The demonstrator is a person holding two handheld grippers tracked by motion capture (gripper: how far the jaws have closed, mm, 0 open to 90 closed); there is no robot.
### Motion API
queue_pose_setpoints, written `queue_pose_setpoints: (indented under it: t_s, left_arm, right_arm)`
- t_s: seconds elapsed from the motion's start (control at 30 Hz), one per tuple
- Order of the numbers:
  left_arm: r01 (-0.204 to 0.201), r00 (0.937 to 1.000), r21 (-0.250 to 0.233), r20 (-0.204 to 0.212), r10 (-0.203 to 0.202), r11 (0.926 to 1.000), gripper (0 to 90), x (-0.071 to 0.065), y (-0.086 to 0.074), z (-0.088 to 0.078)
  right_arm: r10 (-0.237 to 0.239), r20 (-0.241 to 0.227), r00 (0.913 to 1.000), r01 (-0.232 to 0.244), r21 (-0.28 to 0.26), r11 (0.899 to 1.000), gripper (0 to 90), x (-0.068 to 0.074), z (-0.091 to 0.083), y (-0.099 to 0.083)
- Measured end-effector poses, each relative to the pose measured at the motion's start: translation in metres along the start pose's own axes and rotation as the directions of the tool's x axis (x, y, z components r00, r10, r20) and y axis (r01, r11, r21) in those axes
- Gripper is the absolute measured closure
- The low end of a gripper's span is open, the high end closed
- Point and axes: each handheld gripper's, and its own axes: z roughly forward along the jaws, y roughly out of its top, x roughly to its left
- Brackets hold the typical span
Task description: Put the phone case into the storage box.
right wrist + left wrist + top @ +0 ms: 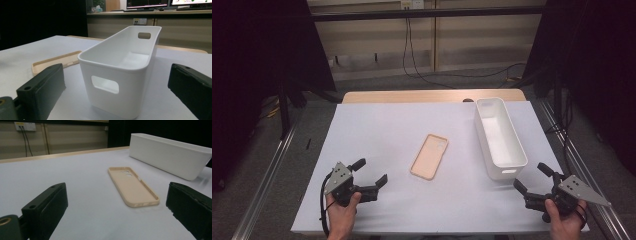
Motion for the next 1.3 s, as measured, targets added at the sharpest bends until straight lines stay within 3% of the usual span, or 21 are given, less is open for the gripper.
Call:
queue_pose_setpoints:
  t_s: [0.03,0.3,0.47,0.53,0.6,0.73,0.97,1.07,1.13,1.3]
  left_arm:
    - [0.007,0.9999,-0.009,0.013,-0.007,0.9999,4.4,0.000,0.001,0.001]
    - [-0.009,1.0000,-0.025,0.003,0.009,0.9996,4.4,0.001,0.004,0.007]
    - [-0.013,0.9998,-0.028,-0.016,0.012,0.9995,4.6,0.003,0.006,0.013]
    - [0.012,0.9995,-0.032,-0.030,-0.013,0.9994,4.6,0.004,0.006,0.014]
    - [0.001,0.9990,-0.039,-0.044,-0.003,0.9992,4.5,0.006,0.006,0.015]
    - [0.005,0.9993,-0.046,-0.036,-0.007,0.9989,4.5,0.008,0.007,0.021]
    - [-0.048,0.9989,-0.019,-0.003,0.048,0.9987,4.5,0.002,0.012,0.037]
    - [-0.043,0.9990,-0.024,0.007,0.043,0.9988,4.5,0.000,0.016,0.041]
    - [-0.053,0.9986,-0.007,0.002,0.053,0.9985,4.6,0.001,0.020,0.043]
    - [-0.059,0.9982,-0.021,0.002,0.060,0.9980,4.5,0.004,0.026,0.050]
  right_arm:
    - [-0.001,-0.003,1.0000,0.001,0.001,1.000,0.6,0.000,0.000,0.000]
    - [0.000,-0.005,1.0000,0.000,0.002,1.000,1.0,0.000,0.000,0.000]
    - [0.002,-0.008,1.0000,-0.002,0.003,1.000,1.0,0.000,0.001,0.000]
    - [-0.002,-0.004,1.0000,0.002,0.007,1.000,1.9,0.000,0.000,0.000]
    - [0.005,0.000,1.0000,-0.005,0.003,1.000,1.8,0.000,0.000,0.000]
    - [0.000,-0.005,1.0000,0.000,0.004,1.000,1.7,0.000,0.000,0.000]
    - [-0.001,-0.009,1.0000,0.002,0.004,1.000,1.7,0.000,0.000,0.000]
    - [-0.001,-0.009,1.0000,0.001,0.004,1.000,1.7,0.000,0.000,0.000]
    - [0.000,-0.008,1.0000,0.000,0.005,1.000,1.7,0.001,0.000,0.000]
    - [-0.005,-0.007,1.0000,0.005,0.007,1.000,1.7,0.001,0.000,0.000]
